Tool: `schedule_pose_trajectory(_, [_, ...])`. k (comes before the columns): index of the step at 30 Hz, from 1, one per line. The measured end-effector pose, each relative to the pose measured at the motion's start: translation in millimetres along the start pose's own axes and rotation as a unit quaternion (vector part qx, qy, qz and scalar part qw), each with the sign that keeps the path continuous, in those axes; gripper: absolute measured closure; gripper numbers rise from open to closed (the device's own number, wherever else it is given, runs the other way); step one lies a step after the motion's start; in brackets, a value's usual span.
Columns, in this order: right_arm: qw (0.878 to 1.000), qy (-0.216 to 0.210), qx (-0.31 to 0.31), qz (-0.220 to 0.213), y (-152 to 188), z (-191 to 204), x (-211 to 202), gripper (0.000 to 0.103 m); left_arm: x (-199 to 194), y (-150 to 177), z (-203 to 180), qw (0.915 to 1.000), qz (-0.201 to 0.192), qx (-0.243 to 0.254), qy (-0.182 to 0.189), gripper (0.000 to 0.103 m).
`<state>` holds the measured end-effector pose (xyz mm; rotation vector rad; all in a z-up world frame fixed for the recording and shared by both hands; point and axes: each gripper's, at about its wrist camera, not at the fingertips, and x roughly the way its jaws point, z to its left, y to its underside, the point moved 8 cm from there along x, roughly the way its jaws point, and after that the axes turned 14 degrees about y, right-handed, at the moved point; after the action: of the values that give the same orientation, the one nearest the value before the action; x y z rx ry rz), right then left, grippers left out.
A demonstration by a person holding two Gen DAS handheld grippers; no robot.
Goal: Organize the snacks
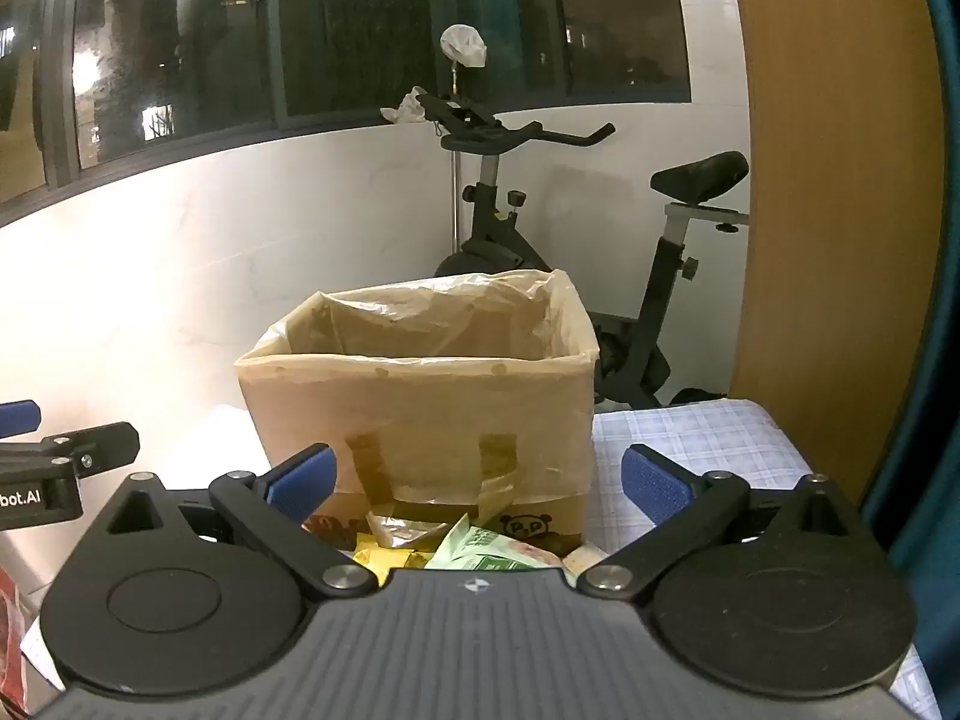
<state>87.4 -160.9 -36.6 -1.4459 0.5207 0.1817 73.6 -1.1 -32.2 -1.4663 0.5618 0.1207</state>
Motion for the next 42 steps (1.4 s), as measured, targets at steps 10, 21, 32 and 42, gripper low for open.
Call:
schedule_pose_trajectory(10, [1.000, 0.002, -0.004, 0.000, -1.2, -0.4, 1.1, 0.000, -3.1, 2.0, 6.1, 0.9999, -0.003, -0.014, -0.002, 0.004])
schedule_pose_trajectory(21, [1.000, 0.001, -0.002, 0.005, 0.7, 1.6, 5.9, 0.000, -2.6, 2.0, 1.7, 0.9999, 0.000, -0.016, -0.002, 0.004])
schedule_pose_trajectory(32, [1.000, 0.003, -0.003, 0.006, 3.8, 0.7, 9.7, 0.000, -0.9, 2.6, 3.2, 0.9998, 0.001, -0.017, -0.005, 0.004])
schedule_pose_trajectory(42, [1.000, 0.002, -0.003, 0.006, 3.9, 0.9, 9.9, 0.000, -1.2, 2.8, 2.9, 0.9999, 0.001, -0.014, -0.007, 0.004])
